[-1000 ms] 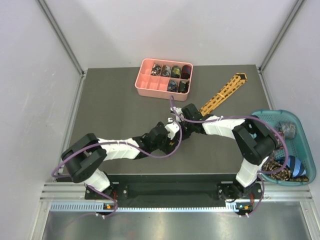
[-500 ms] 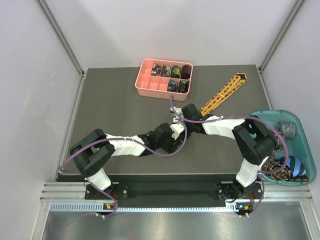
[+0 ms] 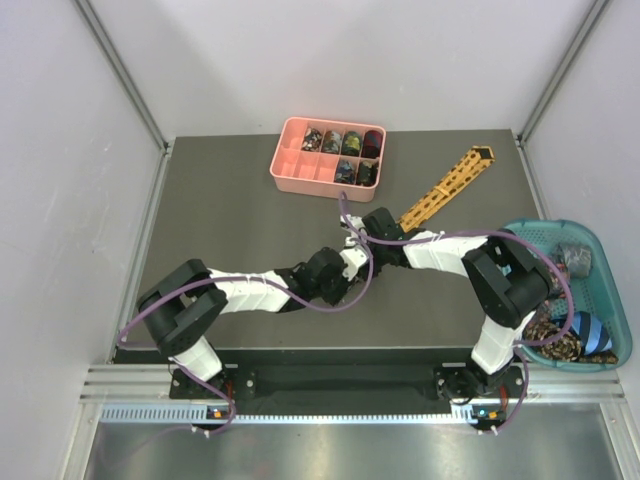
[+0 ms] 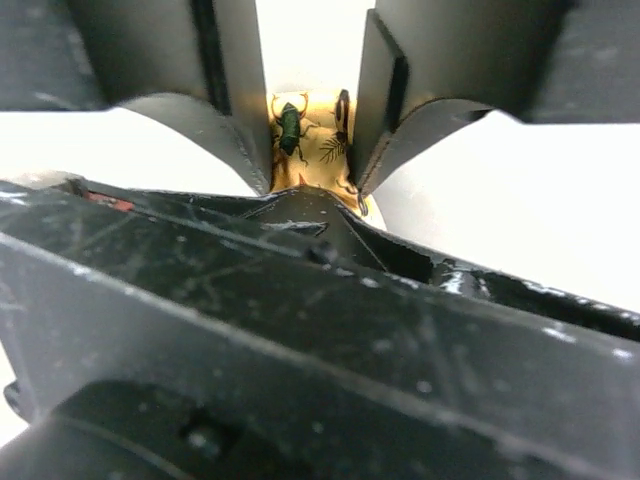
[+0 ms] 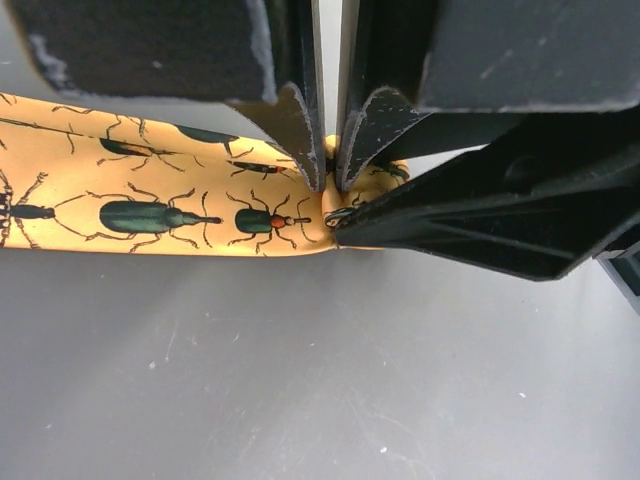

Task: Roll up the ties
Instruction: Roll the tie

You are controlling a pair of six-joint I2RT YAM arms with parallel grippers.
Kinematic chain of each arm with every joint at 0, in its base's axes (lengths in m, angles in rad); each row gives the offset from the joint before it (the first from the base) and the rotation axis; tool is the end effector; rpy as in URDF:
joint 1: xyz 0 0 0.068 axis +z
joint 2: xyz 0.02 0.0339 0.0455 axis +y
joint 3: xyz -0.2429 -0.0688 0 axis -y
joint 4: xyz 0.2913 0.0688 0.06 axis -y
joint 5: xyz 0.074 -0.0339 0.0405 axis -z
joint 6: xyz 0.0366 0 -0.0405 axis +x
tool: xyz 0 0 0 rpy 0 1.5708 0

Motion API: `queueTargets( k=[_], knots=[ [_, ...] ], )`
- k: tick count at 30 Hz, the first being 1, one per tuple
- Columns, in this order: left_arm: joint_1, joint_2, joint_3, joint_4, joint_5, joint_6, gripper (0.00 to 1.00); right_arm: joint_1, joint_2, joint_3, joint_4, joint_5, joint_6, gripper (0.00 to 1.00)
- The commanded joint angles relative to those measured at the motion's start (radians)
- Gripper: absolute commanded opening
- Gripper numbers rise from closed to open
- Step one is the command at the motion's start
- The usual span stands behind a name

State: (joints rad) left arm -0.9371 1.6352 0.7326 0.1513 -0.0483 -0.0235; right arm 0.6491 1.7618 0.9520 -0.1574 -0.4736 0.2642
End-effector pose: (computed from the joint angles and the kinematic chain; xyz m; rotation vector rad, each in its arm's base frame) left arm 0.2051 -0.2762 0.0890 1.0187 2.1289 -0.4230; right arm 0.2854 0.2375 0.0947 -0.7025 2.5639 0.9381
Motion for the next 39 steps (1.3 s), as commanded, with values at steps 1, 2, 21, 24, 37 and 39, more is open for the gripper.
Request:
queueTargets(
  k=[1, 2, 21, 24, 37, 39],
  knots=[
    [-0.017, -0.006, 0.007, -0.114, 0.073, -0.016, 0.39, -0.019, 0.008, 0.05, -0.002, -0.011, -0.013, 0.07],
    [-0.017, -0.005, 0.011, -0.119, 0.079, -0.016, 0.37, -0.019, 0.008, 0.053, -0.004, -0.013, -0.013, 0.08],
    [-0.016, 0.048, 0.057, -0.176, 0.064, -0.012, 0.53, -0.022, 0.045, 0.06, -0.028, -0.022, -0.011, 0.02],
    [-0.017, 0.045, 0.048, -0.176, 0.061, -0.016, 0.53, -0.025, 0.053, 0.056, -0.028, -0.011, -0.006, 0.01],
    [-0.017, 0.103, 0.12, -0.248, 0.023, 0.005, 0.4, -0.057, 0.016, 0.031, 0.012, -0.045, 0.02, 0.13],
    [-0.017, 0.104, 0.122, -0.256, 0.021, -0.004, 0.38, -0.066, 0.01, 0.031, 0.012, -0.053, 0.02, 0.13]
  ],
)
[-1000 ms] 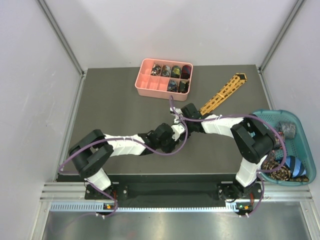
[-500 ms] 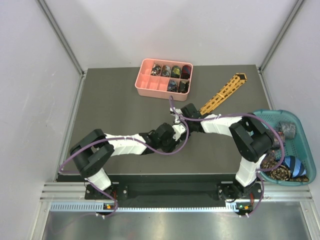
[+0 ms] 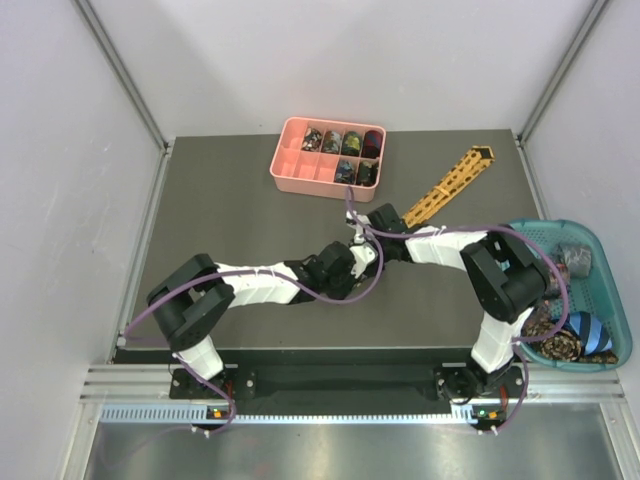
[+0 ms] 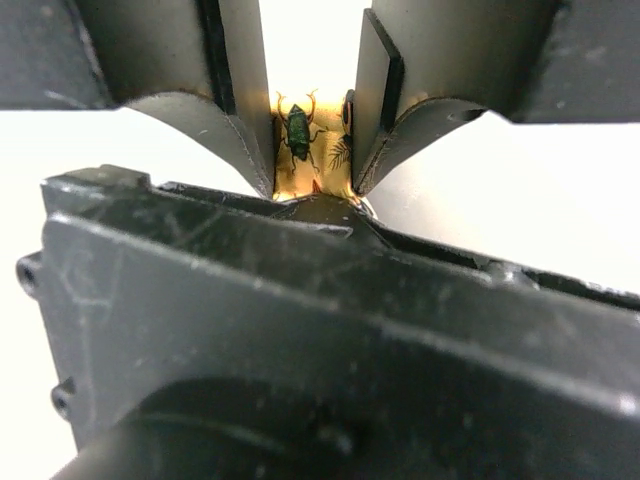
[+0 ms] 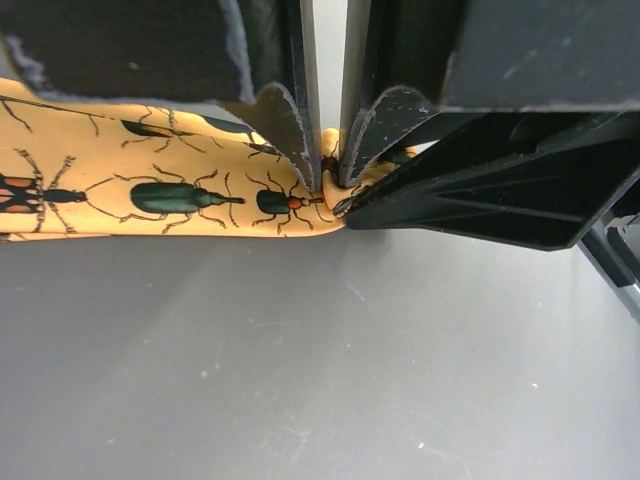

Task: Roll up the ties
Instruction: Roll the tie

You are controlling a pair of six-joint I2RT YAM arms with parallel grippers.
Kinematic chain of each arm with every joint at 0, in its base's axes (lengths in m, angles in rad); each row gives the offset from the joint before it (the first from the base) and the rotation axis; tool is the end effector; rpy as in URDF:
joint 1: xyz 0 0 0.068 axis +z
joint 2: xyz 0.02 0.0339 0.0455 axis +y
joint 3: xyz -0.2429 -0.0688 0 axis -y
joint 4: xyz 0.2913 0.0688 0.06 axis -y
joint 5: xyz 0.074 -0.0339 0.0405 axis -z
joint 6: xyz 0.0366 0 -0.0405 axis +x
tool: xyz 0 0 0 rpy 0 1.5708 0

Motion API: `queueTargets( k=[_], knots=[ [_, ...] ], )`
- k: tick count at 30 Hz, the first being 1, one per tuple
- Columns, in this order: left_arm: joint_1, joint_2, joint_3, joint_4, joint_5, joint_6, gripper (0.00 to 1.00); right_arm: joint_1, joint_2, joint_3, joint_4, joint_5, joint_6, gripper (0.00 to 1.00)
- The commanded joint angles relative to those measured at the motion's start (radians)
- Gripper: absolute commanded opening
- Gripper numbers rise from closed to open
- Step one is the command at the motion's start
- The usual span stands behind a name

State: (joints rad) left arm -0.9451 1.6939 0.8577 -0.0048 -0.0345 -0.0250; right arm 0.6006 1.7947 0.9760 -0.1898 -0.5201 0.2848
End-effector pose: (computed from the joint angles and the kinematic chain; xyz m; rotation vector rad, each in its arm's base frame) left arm 0.2138 -0.2938 0.0962 1.0738 2.2035 -0.3992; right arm 0.2976 0.2259 0.0891 -0.6266 2.6218 0.9787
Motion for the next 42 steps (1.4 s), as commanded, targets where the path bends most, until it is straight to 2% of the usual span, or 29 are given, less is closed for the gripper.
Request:
queueTargets(
  k=[1, 3, 5, 16, 21, 25, 30, 31, 34, 35, 38, 42],
  knots=[
    [-0.009, 0.046, -0.003, -0.106, 0.007, -0.007, 0.38, -0.018, -0.021, 0.01, 0.043, -0.008, -0.003, 0.13],
    [-0.009, 0.052, 0.0, -0.11, 0.001, -0.01, 0.39, -0.022, -0.017, 0.007, 0.042, -0.014, -0.007, 0.16],
    [-0.009, 0.068, 0.013, -0.136, -0.004, -0.012, 0.38, -0.027, -0.026, -0.002, 0.052, -0.023, -0.004, 0.23],
    [-0.008, 0.098, 0.032, -0.173, 0.022, -0.035, 0.37, -0.16, -0.161, -0.045, 0.079, -0.011, 0.053, 0.33],
    [-0.006, 0.105, 0.05, -0.208, 0.025, -0.046, 0.37, -0.228, -0.257, -0.167, 0.142, 0.035, 0.1, 0.31],
    [-0.006, 0.128, 0.109, -0.282, 0.057, -0.056, 0.37, -0.213, -0.469, -0.344, 0.182, 0.187, 0.1, 0.3],
    [-0.003, 0.171, 0.188, -0.374, 0.1, -0.081, 0.36, -0.124, -0.869, -0.539, 0.155, 0.443, 0.117, 0.3],
    [-0.003, 0.187, 0.208, -0.404, 0.108, -0.085, 0.35, -0.07, -0.965, -0.557, 0.121, 0.509, 0.099, 0.29],
    [-0.003, 0.217, 0.244, -0.454, 0.111, -0.093, 0.35, 0.062, -1.084, -0.569, 0.074, 0.682, 0.083, 0.27],
    [-0.001, 0.223, 0.257, -0.481, 0.113, -0.093, 0.34, 0.15, -1.139, -0.571, 0.061, 0.78, 0.083, 0.28],
    [-0.001, 0.236, 0.293, -0.523, 0.122, -0.09, 0.34, 0.266, -1.19, -0.551, 0.029, 0.903, 0.086, 0.29],
    [0.0, 0.242, 0.326, -0.552, 0.133, -0.092, 0.33, 0.376, -1.181, -0.464, -0.017, 0.979, 0.031, 0.25]
  ],
)
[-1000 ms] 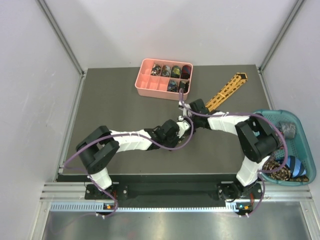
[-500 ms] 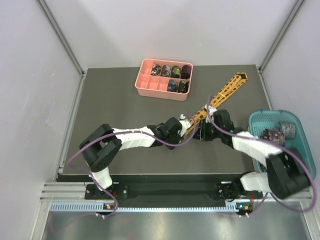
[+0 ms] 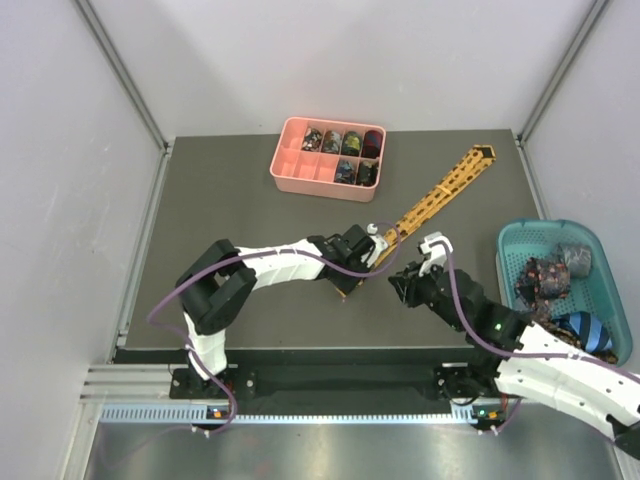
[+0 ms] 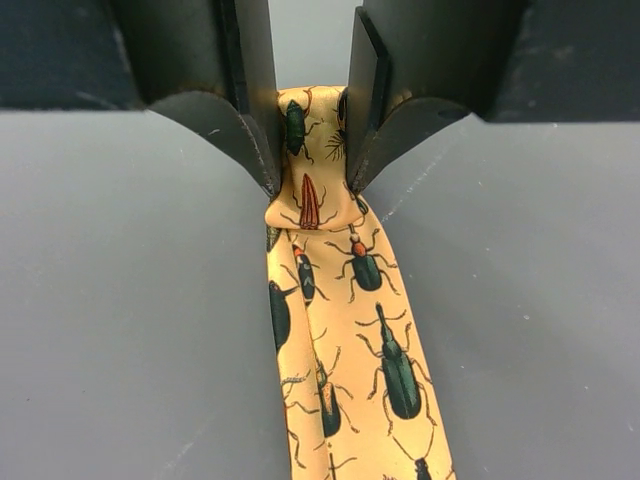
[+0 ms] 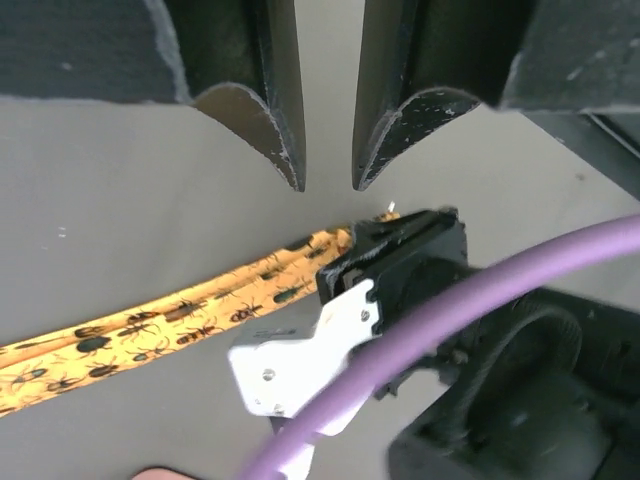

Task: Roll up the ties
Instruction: Roll the tie

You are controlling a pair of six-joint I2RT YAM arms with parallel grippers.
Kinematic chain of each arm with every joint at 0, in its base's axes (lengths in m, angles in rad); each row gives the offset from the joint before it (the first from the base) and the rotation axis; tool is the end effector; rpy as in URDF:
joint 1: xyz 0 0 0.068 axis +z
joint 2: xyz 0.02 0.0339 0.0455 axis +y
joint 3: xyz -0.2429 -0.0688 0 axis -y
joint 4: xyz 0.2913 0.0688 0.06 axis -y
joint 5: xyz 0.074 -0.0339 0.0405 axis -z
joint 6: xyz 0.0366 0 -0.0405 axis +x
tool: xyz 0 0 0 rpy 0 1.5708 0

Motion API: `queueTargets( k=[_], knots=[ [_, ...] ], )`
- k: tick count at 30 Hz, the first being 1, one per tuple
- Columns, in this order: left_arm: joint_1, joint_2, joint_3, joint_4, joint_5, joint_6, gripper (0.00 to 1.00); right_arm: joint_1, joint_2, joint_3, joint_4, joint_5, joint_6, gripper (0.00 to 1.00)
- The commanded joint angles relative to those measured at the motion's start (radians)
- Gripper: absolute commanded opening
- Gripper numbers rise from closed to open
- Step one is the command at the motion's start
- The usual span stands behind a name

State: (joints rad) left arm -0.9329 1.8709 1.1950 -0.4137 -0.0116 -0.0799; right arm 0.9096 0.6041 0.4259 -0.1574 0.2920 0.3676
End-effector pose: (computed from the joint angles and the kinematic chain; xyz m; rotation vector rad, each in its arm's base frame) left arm 0.2432 -0.3273 0.1121 1.1129 2.4586 -0.3075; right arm 0.1436 0.1675 0.2230 -0.3216 1.9085 0.5877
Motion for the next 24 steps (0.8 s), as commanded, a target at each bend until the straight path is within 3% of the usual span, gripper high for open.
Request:
queueTargets(
  k=[1, 9, 10, 13, 21, 24],
  knots=[
    [-0.012, 0.066, -0.006, -0.149, 0.114, -0.035, 0.34, 0.125, 0.016, 0.111, -0.059, 0.179, -0.061, 0.25],
    [-0.007, 0.096, 0.023, -0.178, 0.133, -0.031, 0.33, 0.464, 0.146, 0.346, -0.143, 0.2, -0.151, 0.25],
    [-0.006, 0.097, 0.026, -0.188, 0.133, -0.029, 0.33, 0.574, 0.189, 0.368, -0.137, 0.228, -0.16, 0.27],
    [-0.006, 0.105, 0.034, -0.2, 0.139, -0.027, 0.33, 0.719, 0.319, 0.43, -0.171, 0.398, -0.174, 0.3],
    [-0.003, 0.142, 0.098, -0.313, 0.171, -0.027, 0.33, 0.724, 0.592, 0.425, -0.18, 0.472, -0.171, 0.3],
    [0.0, 0.151, 0.112, -0.338, 0.18, -0.027, 0.33, 0.713, 0.709, 0.439, -0.201, 0.509, -0.167, 0.38]
  ],
)
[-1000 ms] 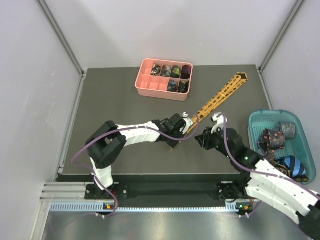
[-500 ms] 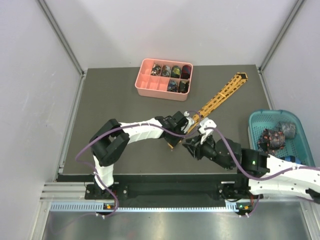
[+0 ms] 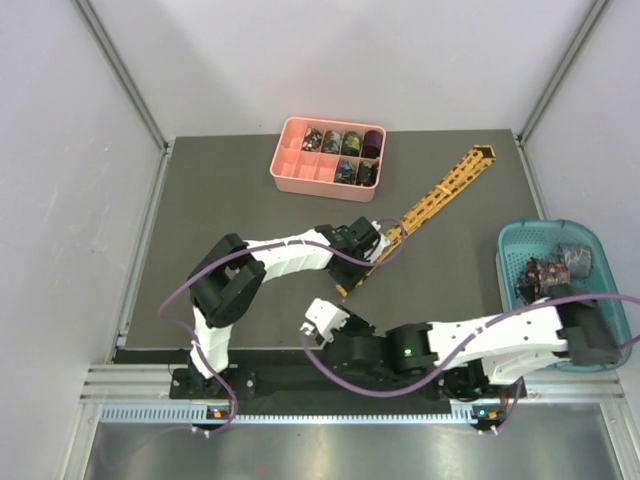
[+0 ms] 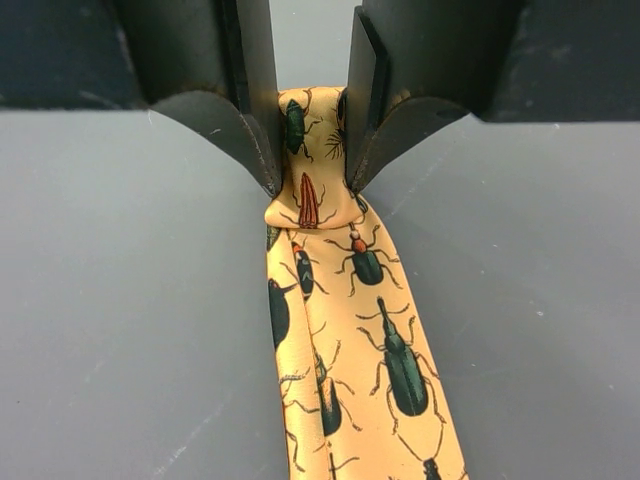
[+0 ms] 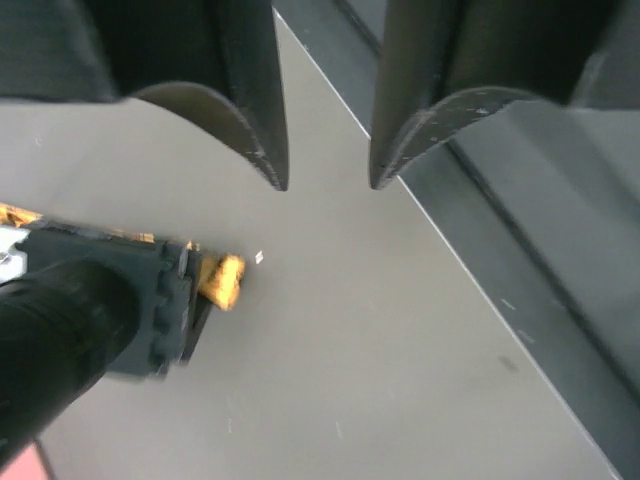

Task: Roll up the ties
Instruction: Roll the tie

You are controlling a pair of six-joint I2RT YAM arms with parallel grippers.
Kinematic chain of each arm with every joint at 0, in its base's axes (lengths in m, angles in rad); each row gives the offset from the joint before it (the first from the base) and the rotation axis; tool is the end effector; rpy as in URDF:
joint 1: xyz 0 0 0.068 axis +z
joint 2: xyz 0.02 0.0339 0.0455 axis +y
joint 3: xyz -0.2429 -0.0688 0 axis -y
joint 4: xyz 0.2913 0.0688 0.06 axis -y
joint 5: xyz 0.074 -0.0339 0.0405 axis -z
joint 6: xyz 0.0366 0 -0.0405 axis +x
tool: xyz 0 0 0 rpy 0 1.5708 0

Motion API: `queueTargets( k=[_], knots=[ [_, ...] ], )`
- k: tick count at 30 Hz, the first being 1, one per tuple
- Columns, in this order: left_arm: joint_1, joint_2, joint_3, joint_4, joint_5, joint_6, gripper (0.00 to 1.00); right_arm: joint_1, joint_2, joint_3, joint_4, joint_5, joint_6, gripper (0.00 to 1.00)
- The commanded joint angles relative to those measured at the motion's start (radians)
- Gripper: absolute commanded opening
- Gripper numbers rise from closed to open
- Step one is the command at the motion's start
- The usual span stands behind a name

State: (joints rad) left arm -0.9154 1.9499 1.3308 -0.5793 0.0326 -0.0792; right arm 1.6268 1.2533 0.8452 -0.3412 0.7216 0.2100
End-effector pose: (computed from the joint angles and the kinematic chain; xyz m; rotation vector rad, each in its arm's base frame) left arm 0.2564 -0.3354 0.1160 1.1509 2.5690 -0.2933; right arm 0.0068 0.3105 0.2146 -1.0985 1.8098 0.2444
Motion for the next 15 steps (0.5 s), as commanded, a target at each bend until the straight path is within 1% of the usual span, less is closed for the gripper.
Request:
queueTargets(
  k=[1, 5, 6, 7, 10, 15],
  knots=[
    [-0.017, 0.075, -0.019, -0.177, 0.147, -0.028, 0.34, -0.043, 0.133, 0.053, -0.037, 0.064, -0.006, 0.4],
    [-0.014, 0.101, 0.011, -0.217, 0.17, -0.011, 0.34, -0.132, 0.313, 0.156, -0.123, 0.007, -0.017, 0.4],
    [-0.011, 0.119, 0.021, -0.229, 0.173, -0.008, 0.34, -0.155, 0.346, 0.181, -0.14, -0.005, -0.021, 0.39],
    [-0.011, 0.13, 0.03, -0.253, 0.174, -0.007, 0.34, -0.188, 0.406, 0.224, -0.153, -0.002, -0.023, 0.38],
    [-0.011, 0.159, 0.064, -0.284, 0.191, -0.001, 0.34, -0.244, 0.497, 0.294, -0.18, 0.007, -0.027, 0.38],
    [-0.01, 0.185, 0.113, -0.33, 0.194, 0.007, 0.34, -0.266, 0.632, 0.4, -0.249, 0.097, -0.037, 0.4]
  ],
)
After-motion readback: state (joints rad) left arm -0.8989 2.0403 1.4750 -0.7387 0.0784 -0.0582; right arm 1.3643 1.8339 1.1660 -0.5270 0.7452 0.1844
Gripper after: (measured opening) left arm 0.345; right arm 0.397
